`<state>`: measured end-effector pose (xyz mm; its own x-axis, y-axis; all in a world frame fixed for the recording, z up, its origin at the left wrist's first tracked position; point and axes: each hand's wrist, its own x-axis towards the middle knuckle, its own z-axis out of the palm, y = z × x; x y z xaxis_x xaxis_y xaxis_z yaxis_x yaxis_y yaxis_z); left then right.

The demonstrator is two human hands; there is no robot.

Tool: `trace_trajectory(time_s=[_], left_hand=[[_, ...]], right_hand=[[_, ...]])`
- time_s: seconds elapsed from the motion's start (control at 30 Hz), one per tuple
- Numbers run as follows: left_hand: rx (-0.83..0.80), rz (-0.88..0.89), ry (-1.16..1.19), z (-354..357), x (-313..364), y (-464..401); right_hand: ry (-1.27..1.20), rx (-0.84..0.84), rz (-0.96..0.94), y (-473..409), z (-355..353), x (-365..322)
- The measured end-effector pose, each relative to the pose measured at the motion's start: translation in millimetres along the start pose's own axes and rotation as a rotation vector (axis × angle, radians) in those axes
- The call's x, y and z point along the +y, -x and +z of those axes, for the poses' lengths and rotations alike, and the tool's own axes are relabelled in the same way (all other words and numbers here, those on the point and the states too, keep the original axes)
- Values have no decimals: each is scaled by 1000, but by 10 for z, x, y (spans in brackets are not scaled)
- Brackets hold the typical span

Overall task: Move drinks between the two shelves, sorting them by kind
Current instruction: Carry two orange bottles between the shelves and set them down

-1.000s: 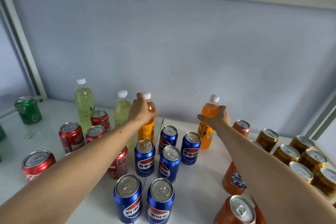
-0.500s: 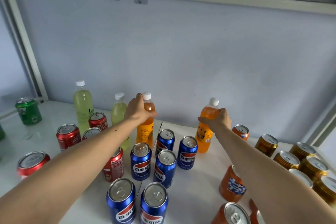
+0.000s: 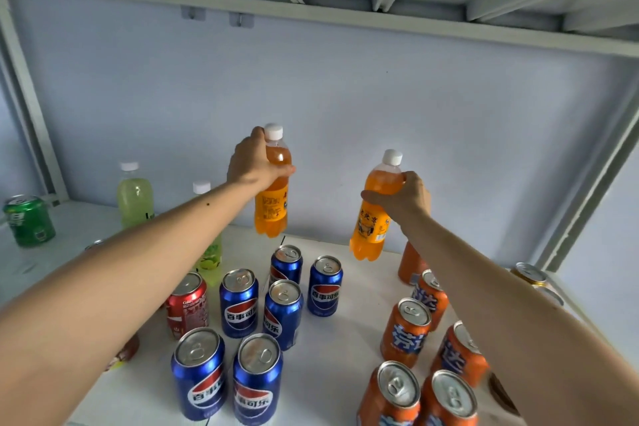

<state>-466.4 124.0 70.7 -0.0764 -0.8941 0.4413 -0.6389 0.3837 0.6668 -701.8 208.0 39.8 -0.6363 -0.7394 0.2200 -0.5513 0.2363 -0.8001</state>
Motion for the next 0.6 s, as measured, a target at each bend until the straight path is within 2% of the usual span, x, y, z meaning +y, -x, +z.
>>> trace_trajectory(time_s=[0.23, 0.6], left_hand=[[-24, 69, 104, -77, 397, 191], [-192, 222, 242, -29, 910, 667]], right_hand=[[-16, 59, -55, 190, -440, -109], [65, 218, -34, 898, -1068, -111]])
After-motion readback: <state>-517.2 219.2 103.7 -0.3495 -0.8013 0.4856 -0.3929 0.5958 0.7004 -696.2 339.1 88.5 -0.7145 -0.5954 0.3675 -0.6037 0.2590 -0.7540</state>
